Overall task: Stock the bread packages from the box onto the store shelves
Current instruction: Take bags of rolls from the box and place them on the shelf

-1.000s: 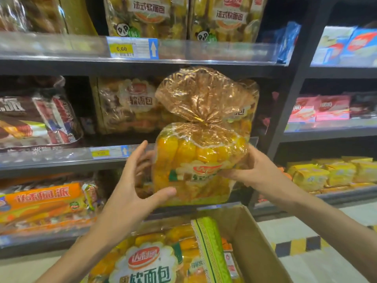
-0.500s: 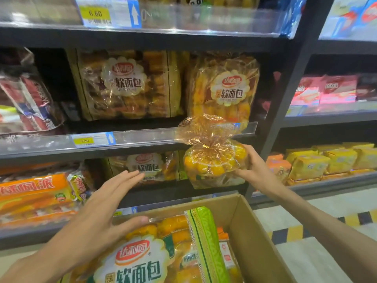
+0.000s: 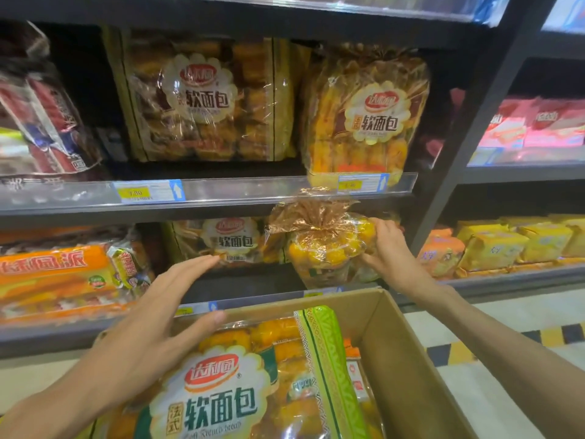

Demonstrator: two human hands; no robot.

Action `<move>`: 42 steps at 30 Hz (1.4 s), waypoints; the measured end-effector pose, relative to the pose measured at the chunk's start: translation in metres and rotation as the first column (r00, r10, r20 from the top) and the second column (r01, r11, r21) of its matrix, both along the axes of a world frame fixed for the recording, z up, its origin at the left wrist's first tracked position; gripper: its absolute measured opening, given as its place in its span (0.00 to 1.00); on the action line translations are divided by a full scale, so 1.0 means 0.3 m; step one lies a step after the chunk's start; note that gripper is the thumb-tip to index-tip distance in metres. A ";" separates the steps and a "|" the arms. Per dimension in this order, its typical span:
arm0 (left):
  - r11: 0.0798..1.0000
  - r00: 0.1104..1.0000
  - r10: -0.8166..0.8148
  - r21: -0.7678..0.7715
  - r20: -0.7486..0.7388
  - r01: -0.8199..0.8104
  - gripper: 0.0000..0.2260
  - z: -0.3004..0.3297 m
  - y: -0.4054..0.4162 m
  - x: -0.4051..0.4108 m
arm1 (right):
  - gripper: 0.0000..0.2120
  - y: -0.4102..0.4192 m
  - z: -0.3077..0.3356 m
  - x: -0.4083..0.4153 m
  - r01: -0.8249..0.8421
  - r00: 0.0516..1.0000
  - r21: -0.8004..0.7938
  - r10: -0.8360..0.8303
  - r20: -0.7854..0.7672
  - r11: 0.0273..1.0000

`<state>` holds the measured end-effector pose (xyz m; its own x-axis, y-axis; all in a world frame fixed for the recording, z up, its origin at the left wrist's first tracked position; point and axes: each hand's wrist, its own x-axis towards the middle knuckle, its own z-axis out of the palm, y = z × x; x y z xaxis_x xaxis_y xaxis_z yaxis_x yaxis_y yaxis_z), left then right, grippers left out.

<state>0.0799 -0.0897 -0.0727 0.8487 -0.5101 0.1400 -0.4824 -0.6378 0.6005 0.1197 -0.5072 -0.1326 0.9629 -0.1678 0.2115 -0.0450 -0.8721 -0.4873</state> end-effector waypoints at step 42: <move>0.990 0.992 -0.008 0.143 0.129 -0.011 0.31 -0.062 0.079 0.006 | 0.34 0.138 0.101 -0.012 0.303 0.940 -0.291 -0.335 -0.067 0.907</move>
<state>0.0816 -0.0661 -0.0912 0.8290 -0.5316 0.1737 -0.5488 -0.7134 0.4358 0.1162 -0.4657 -0.1022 0.8875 -0.4213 0.1866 -0.3834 -0.8998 -0.2082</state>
